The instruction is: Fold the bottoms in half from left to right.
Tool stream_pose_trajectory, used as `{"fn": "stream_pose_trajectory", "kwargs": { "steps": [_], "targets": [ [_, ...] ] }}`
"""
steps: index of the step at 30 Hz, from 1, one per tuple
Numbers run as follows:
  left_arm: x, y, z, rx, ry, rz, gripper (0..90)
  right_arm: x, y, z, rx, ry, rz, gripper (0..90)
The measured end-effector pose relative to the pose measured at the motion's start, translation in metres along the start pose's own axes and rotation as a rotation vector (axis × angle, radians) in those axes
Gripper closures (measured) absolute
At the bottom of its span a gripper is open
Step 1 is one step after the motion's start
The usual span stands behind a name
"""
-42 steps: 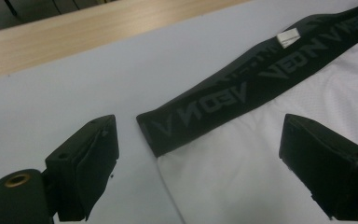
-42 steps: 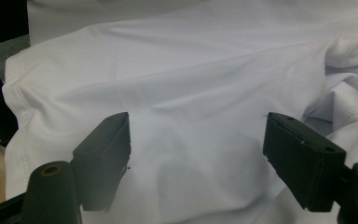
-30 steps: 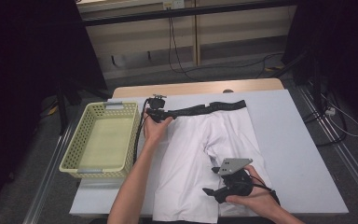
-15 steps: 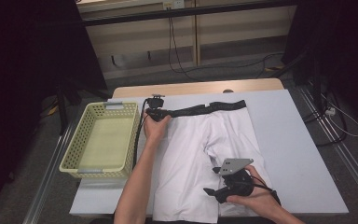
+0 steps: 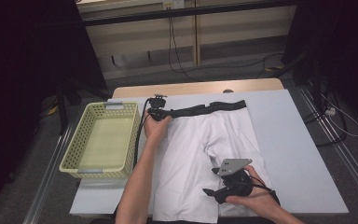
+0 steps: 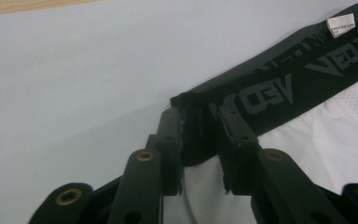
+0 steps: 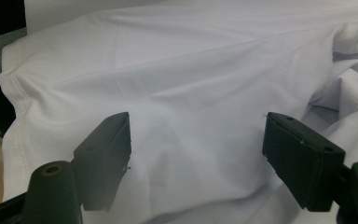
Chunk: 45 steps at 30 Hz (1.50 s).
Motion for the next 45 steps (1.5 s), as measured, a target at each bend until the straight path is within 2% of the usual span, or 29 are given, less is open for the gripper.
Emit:
{"fn": "stream_pose_trajectory", "kwargs": {
  "steps": [2,3,5,6,9,14,18,22,26,28,32,36,39,42,45],
  "targets": [
    [-0.001,0.001,0.0,0.008,0.003,-0.009,77.1,0.001,0.0,0.0,0.0,0.002,0.004,23.2],
    [-0.002,0.001,-0.001,0.007,0.011,-0.021,82.8,0.001,0.0,0.0,0.0,0.002,0.003,23.1],
    [-0.002,0.003,0.0,-0.003,0.011,0.008,85.5,0.002,0.0,0.001,0.0,0.003,0.006,23.0],
    [-0.004,0.002,0.001,-0.002,0.015,0.016,85.9,0.001,0.0,0.001,-0.002,0.001,0.007,23.0],
    [-0.008,0.004,0.009,-0.013,0.01,-0.013,86.2,0.0,-0.001,0.002,-0.003,-0.004,0.004,22.7],
    [-0.011,0.022,0.029,-0.051,-0.039,-0.012,86.1,0.004,-0.001,0.008,-0.015,-0.012,-0.003,21.5],
    [-0.012,0.032,0.039,-0.067,-0.041,-0.016,86.2,0.008,-0.004,0.012,-0.007,-0.002,-0.019,19.9],
    [-0.01,0.036,0.039,-0.06,-0.048,-0.013,86.1,0.011,-0.008,0.017,0.006,0.007,-0.049,19.0],
    [-0.01,0.036,0.036,-0.062,-0.045,-0.029,86.0,0.02,-0.017,0.032,0.009,0.001,-0.032,11.7],
    [-0.011,0.038,0.036,-0.073,-0.044,-0.038,86.0,0.024,-0.025,0.039,0.048,-0.003,-0.053,10.7],
    [-0.012,0.042,0.033,-0.082,-0.048,-0.046,86.0,0.038,-0.039,0.054,0.055,0.011,-0.026,17.9],
    [-0.011,0.042,0.031,-0.078,-0.051,-0.046,86.0,0.054,-0.057,0.067,0.078,0.022,0.048,32.2],
    [-0.01,0.042,0.03,-0.081,-0.049,-0.061,85.9,0.066,-0.071,0.07,0.095,0.057,0.084,43.7],
    [-0.009,0.042,0.029,-0.079,-0.049,-0.065,85.9,0.079,-0.083,0.069,0.118,0.079,0.104,48.8],
    [-0.007,0.042,0.027,-0.077,-0.041,-0.062,85.8,0.09,-0.089,0.074,0.105,0.087,0.14,53.4]
  ]
}}
Point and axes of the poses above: each handheld gripper's, and its own axes: y roughly backward along the jaws, z roughly out of its top, x roughly to its left, the point moved 6 cm from there along -y, roughly forward along the jaws, and after that the axes turned 5 degrees about -z, right-handed, at the moved point
